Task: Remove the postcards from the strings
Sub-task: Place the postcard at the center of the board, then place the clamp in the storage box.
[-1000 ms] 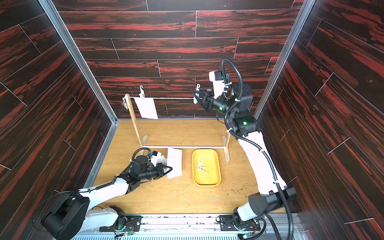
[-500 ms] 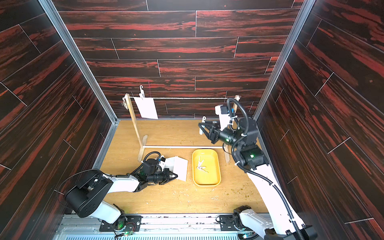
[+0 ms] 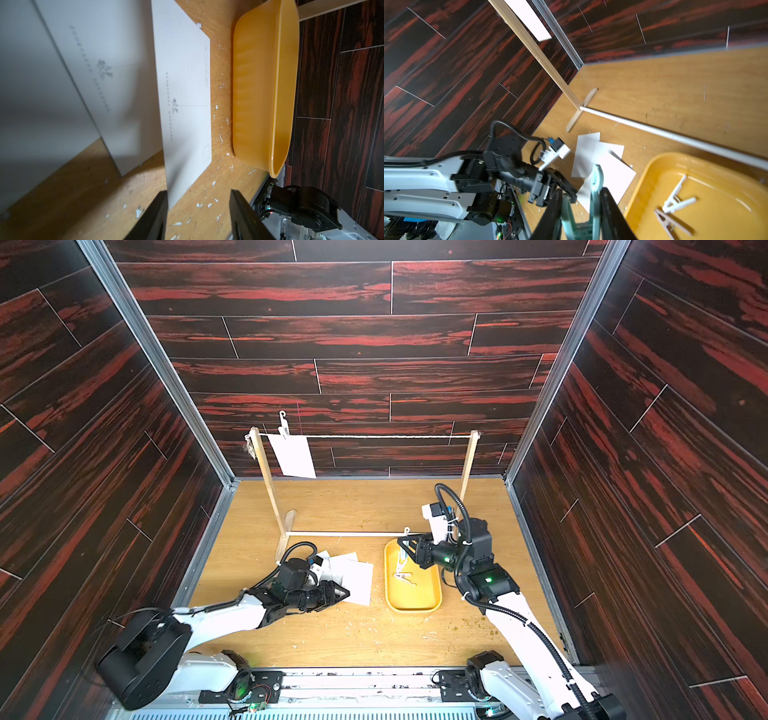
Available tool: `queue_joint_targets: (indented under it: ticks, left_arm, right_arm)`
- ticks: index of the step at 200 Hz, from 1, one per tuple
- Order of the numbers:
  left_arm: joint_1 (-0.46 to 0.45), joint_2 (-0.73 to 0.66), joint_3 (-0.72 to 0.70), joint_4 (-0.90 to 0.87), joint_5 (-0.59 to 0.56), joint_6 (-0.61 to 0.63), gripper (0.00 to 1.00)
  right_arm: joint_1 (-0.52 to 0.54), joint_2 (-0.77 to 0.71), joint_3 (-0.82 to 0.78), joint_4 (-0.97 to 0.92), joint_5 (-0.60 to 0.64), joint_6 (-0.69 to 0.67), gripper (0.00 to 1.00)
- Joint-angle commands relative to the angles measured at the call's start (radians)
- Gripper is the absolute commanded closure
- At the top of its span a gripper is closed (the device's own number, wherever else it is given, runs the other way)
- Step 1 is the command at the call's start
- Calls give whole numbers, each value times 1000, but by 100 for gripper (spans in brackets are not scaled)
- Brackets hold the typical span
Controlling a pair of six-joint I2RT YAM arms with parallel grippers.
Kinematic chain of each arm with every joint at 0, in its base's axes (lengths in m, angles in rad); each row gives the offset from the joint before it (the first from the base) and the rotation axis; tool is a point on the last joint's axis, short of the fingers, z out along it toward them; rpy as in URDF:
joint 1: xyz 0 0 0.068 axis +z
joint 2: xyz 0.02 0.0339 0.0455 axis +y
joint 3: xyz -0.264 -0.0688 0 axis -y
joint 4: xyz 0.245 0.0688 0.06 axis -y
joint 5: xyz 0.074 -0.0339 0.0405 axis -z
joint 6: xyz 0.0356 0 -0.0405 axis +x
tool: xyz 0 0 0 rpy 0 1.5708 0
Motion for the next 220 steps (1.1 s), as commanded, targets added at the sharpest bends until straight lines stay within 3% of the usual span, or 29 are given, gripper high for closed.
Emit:
queue_joint_targets:
  ticks: [1,49,70,116,141,186,220]
  left_arm:
    - [-5,-89,-8,-164,-68,34,41]
    - [-4,-261,-13,-375,-183,55,41]
    - [-4,-350,8,-435,-289,66,41]
    - [-4,-492,19,-352,-443,47,38]
    - [-4,-529,51,-334,-505,83,31]
    - [2,-511,120,-287,-586,106,23]
    - [43,-450,206,-276,-553,146,22]
  right_arm:
    - [7,-20,-45,38,20,23,69]
    - [29,39,-135,35,76,2,69]
    - [52,98,-176,77,74,16,69]
    - [106,229,-259,214,132,57,67]
    - [113,285,-273,240,142,58,65]
    - [115,290,-277,235,190,56,48]
    - [114,229,-247,176,213,43,36]
